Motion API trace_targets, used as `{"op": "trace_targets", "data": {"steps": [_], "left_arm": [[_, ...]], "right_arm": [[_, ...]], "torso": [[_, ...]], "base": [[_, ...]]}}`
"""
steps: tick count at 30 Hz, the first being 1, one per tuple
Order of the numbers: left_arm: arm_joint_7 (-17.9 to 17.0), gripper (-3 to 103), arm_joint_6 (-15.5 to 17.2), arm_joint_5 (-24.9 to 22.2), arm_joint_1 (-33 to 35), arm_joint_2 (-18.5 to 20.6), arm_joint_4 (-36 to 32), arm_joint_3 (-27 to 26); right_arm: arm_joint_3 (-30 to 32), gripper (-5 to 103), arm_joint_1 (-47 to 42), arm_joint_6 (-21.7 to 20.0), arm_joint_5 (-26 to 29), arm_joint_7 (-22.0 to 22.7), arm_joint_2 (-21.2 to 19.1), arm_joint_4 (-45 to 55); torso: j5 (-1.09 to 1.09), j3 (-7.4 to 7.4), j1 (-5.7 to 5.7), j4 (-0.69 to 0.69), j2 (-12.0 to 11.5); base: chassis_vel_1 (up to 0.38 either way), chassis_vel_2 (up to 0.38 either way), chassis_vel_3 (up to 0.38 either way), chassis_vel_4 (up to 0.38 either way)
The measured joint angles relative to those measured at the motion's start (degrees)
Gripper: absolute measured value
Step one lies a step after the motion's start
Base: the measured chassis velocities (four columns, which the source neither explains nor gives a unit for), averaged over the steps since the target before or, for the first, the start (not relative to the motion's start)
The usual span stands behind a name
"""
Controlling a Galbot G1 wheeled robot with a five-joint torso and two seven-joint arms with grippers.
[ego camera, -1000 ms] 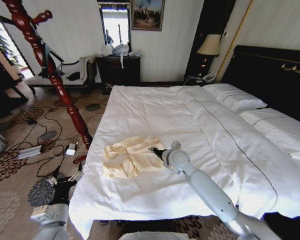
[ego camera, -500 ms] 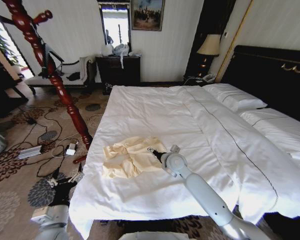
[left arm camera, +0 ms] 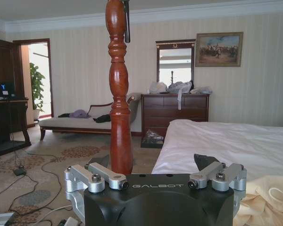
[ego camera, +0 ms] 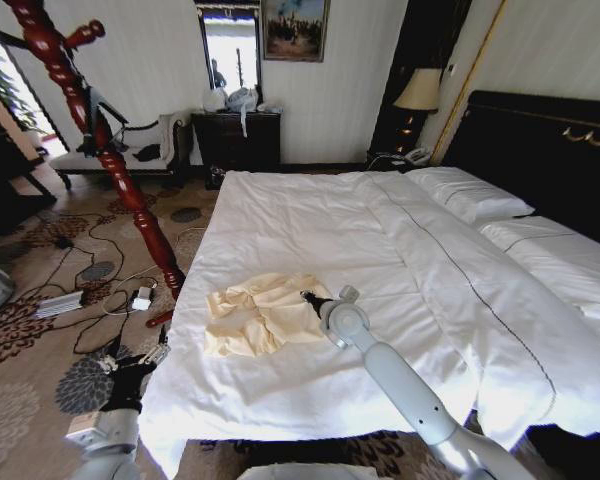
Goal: Pick up the clothes from the bed and hang them on the clothes hanger.
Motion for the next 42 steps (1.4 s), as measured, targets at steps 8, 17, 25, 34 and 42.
{"op": "trace_targets", "data": {"steps": [8,17,25,34,42], "left_arm": [[-0.22,100,0.0,-0.38,-0.08,0.77,0.07,0.0],[-0.37,100,0.0,-1.12,-0.34,1.55,0.03,-0.22],[-0.71,100,-0.08,-2.42,-0.99,2.33,-0.55,-0.78],[-0.82,100,-0.19,-3.03,-2.01,2.07,-0.81,-0.52],[-0.93,100,-0.22,-4.32,-2.59,2.59,-0.89,-0.92]], "right_arm": [[0.0,2,0.48,1.73,-2.38,-2.67,-1.92,-0.89],[-0.56,0,8.56,9.42,-5.44,-15.55,-6.07,-0.5],[-6.66,0,39.36,8.95,10.27,-22.8,-12.12,-4.4],[-9.53,0,64.97,7.18,19.78,-26.03,-7.06,-11.4],[-9.75,0,76.89,7.18,21.79,-28.24,1.71,-18.76]], "torso": [[0.01,0.0,0.0,-0.01,0.0],[0.01,0.0,0.0,-0.01,0.0],[0.0,0.01,0.02,0.02,-0.01],[-0.01,0.0,0.01,-0.01,0.0],[-0.03,0.0,0.01,0.01,0.0]], "base": [[0.0,0.0,0.0,0.0],[0.0,0.0,0.0,0.0],[0.0,0.0,0.0,0.0],[0.0,0.0,0.0,0.0],[0.0,0.0,0.0,0.0]]}}
